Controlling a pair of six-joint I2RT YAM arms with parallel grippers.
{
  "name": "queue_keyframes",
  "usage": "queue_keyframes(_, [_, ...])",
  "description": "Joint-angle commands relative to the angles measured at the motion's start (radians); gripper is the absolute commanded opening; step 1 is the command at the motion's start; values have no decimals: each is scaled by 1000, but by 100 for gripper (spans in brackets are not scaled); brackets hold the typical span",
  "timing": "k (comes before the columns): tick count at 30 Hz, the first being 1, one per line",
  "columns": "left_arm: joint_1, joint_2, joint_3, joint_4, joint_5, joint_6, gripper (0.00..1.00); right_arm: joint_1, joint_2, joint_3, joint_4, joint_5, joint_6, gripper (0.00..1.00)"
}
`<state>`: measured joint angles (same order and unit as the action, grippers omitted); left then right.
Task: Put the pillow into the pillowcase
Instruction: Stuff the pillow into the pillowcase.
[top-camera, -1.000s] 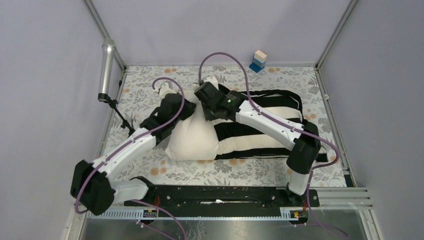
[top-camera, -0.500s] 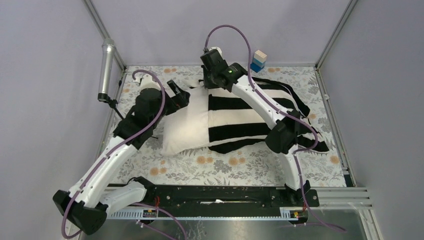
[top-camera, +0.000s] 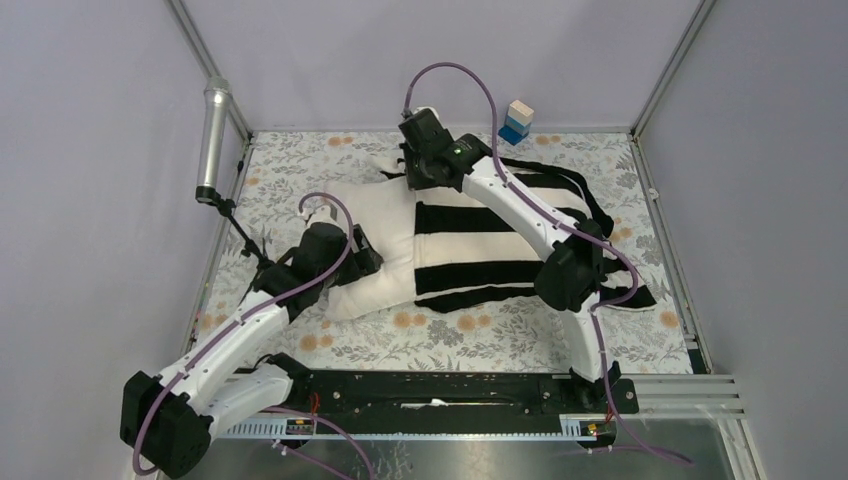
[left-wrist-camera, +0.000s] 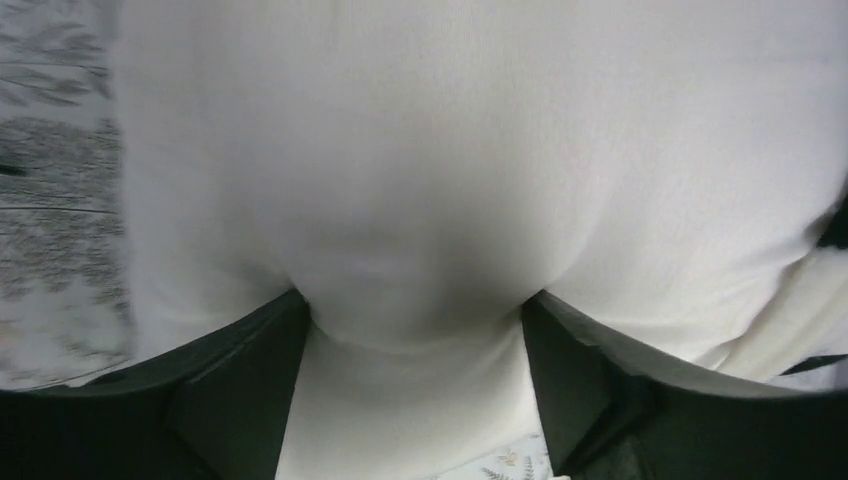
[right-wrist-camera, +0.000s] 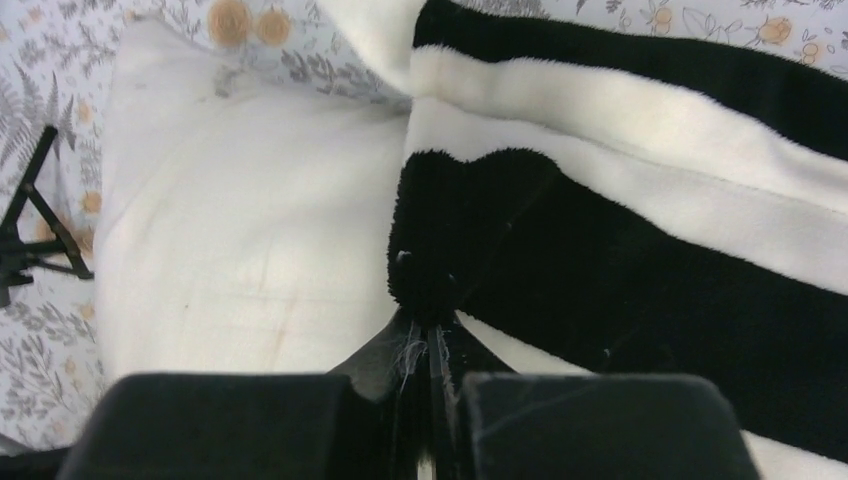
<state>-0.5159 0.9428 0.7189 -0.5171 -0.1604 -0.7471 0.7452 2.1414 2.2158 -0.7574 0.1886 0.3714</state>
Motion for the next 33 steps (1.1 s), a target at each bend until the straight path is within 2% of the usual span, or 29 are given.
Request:
queue_keyframes(1, [3,42,-88,340,221,-106,60,63,-133,-55,56,27,6,12])
queue_keyframes(2, [2,62,-98,397,260,-136,41,78,-152,-74,48,52,7,21])
queue_keyframes(4, [2,104,-103,466,312,-186,10,112,-207,-135,42,89,16,48])
queue_keyframes(5, [1,117,-99,476,317,-207,0,131,-235,-166,33,131,21,63])
queue_keyframes(6, [0,122,-98,478,313,-226,0,155,-265,-197,20,183,24,73])
queue_keyframes(8, [1,117,-95,474,294,-255,0,212,-323,-269,-8,280,39,82])
queue_keyframes(13, [-1,84,-88,447,249,-304,0,317,-448,-503,-27,432,159,82])
queue_keyframes(16, [1,79,-77,435,242,-311,0,330,-469,-591,-50,497,229,80])
queue_keyframes(19, [-1,84,-73,437,249,-311,0,330,-458,-610,-31,521,227,79])
queue_keyframes(23, [-1,78,-76,434,251,-305,0,324,-381,-533,-31,552,175,81])
queue_keyframes(24, [-1,73,-76,433,249,-305,0,312,-359,-508,-57,569,172,79])
queue_keyframes(27, [-1,60,-73,417,243,-295,0,250,-357,-501,-96,596,165,52])
queue_keyframes(29, [-1,59,-66,404,241,-285,0,213,-378,-526,-69,572,139,38])
queue_keyframes(30, [-1,58,-65,403,239,-281,0,208,-382,-528,-58,558,130,32])
queue_keyframes(33, [-1,67,-59,410,236,-275,0,251,-358,-449,-95,510,145,4])
